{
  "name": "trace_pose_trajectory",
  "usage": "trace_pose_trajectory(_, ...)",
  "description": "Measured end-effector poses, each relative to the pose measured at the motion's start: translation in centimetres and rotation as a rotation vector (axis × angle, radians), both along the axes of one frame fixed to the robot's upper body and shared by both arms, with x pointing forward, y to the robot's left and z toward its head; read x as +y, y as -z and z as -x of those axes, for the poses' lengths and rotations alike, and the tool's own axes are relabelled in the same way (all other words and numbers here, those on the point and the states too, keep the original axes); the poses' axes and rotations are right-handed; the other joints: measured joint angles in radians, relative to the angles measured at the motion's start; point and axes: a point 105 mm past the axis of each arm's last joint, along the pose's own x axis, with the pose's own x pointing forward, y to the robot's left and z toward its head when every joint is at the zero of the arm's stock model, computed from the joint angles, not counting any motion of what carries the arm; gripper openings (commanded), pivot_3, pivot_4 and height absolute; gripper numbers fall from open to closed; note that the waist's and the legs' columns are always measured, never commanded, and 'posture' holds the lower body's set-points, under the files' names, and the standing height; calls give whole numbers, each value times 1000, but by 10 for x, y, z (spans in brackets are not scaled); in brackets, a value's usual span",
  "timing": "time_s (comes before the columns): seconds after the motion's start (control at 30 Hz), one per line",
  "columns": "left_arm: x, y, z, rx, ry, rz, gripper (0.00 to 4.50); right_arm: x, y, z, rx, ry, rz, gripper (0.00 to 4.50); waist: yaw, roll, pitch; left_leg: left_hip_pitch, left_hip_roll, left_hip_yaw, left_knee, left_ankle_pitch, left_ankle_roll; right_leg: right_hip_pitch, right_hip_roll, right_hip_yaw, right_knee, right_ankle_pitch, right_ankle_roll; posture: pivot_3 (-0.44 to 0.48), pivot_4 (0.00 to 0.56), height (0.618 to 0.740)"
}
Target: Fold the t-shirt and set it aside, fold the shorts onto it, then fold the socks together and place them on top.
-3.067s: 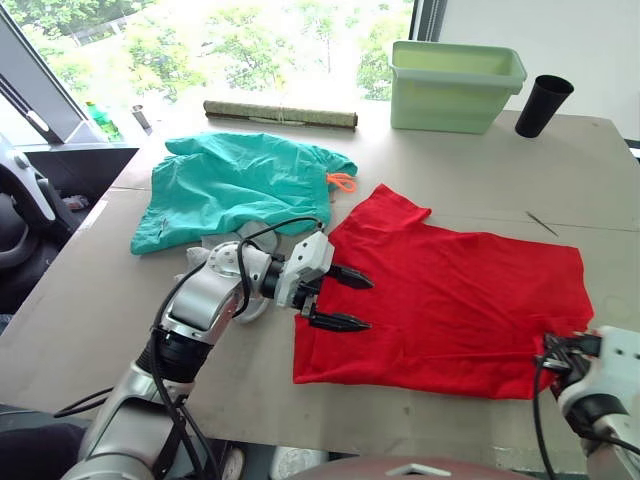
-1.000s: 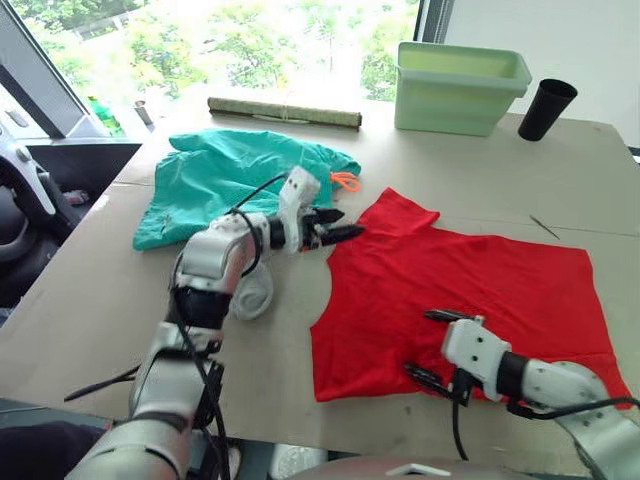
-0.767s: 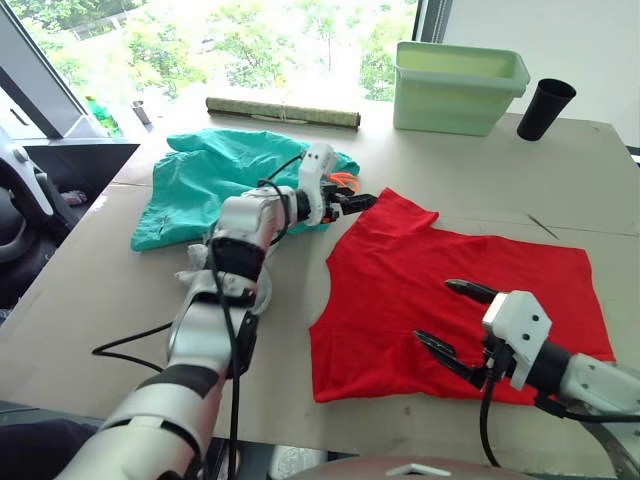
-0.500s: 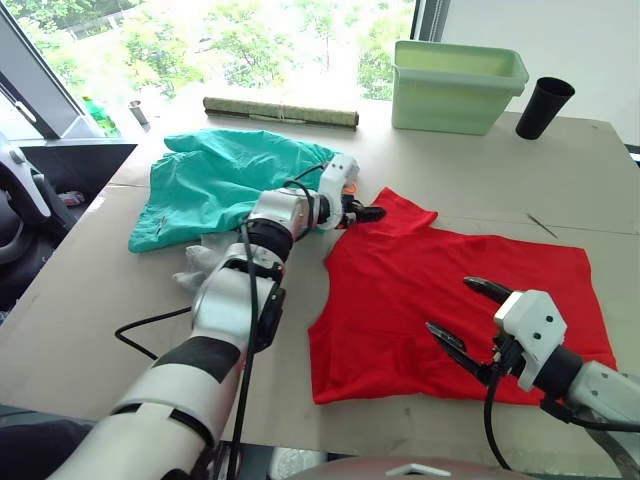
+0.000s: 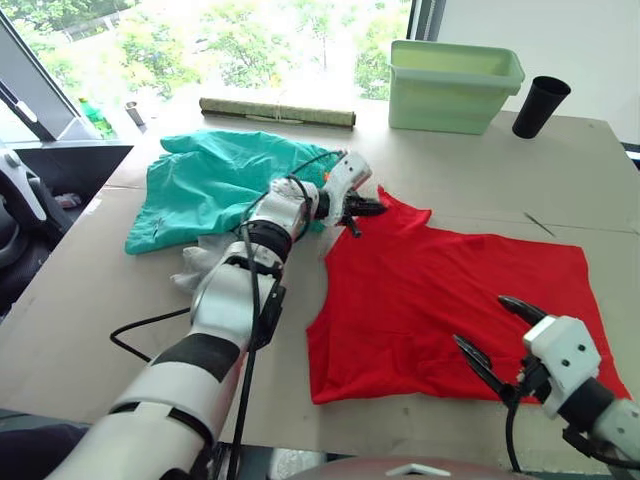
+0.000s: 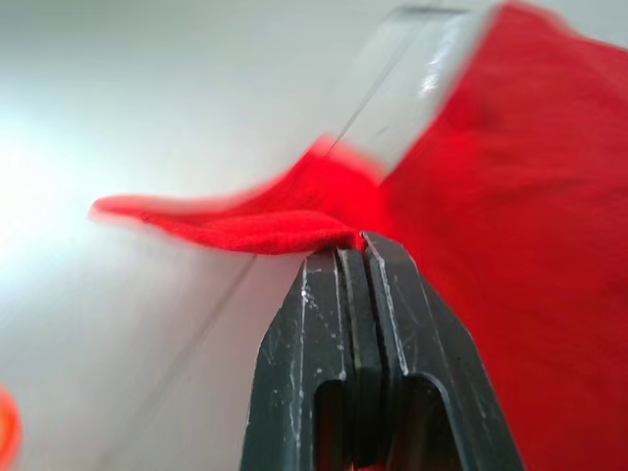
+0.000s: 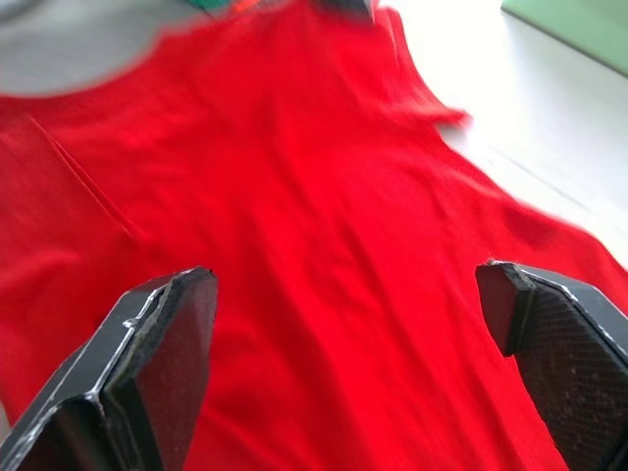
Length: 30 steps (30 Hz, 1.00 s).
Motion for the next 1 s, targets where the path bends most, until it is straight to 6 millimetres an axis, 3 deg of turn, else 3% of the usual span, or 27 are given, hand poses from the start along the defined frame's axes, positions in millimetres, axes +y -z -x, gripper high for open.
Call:
trace_pose_trajectory(0.07,-1,-5,11,-137,99,-4,48,-3,-1,1,-1,12,4,4500,0,0,0,1,0,1,0,-1,1,0,0,1,0,0,0,0,150,740)
trace_pose_trajectory(0.17,6,5,46,-477,347,-119,48,-7,-3,3,-3,16,1,4500,-1,2,-1,1,0,1,0,-3,4,0,0,1,0,0,0,0,150,740)
trace_pose_trajectory(0.27,23,44,77,-644,527,-245,48,-12,-2,6,14,28,11,4500,-2,4,-2,2,1,2,-1,-3,4,0,1,2,0,0,0,0,150,740)
trace_pose_trajectory(0.3,33,58,82,-606,531,-265,48,-12,-2,6,18,25,12,4500,-3,4,-2,2,1,2,-1,-3,5,0,1,2,1,0,0,0,150,740)
trace_pose_trajectory(0.33,46,73,86,-542,519,-289,736,-12,-1,7,25,24,10,4500,-2,3,-2,1,1,2,-1,-3,5,-1,1,0,1,0,0,0,150,740)
trace_pose_trajectory(0.37,54,78,86,-499,496,-297,1051,-12,0,7,32,22,10,4500,-1,3,-1,1,1,1,0,-3,5,-1,1,0,1,0,0,0,150,740)
trace_pose_trajectory(0.43,57,70,75,-409,387,-230,1897,-12,1,7,35,22,13,4500,10,3,-1,0,1,-2,2,-3,6,0,0,-3,1,-3,3,0,150,740)
trace_pose_trajectory(0.53,67,51,59,-105,225,-93,1897,-12,3,8,33,22,18,4500,9,3,-1,-1,1,-2,3,-4,7,0,0,-2,0,-4,1,0,150,740)
trace_pose_trajectory(0.67,77,38,62,334,118,5,1897,-17,9,9,48,38,21,4500,-2,3,-1,0,0,-1,2,-4,7,1,1,0,1,-3,4,0,150,740)
trace_pose_trajectory(0.83,81,34,65,698,-56,36,1897,-18,11,9,48,35,24,4500,-1,3,-1,0,1,-1,2,-4,7,1,2,0,1,-3,4,0,150,740)
trace_pose_trajectory(1.0,74,37,65,928,-224,71,1897,-20,15,9,53,33,30,4500,1,3,-1,1,1,-1,2,-4,7,1,1,0,1,-3,4,0,150,740)
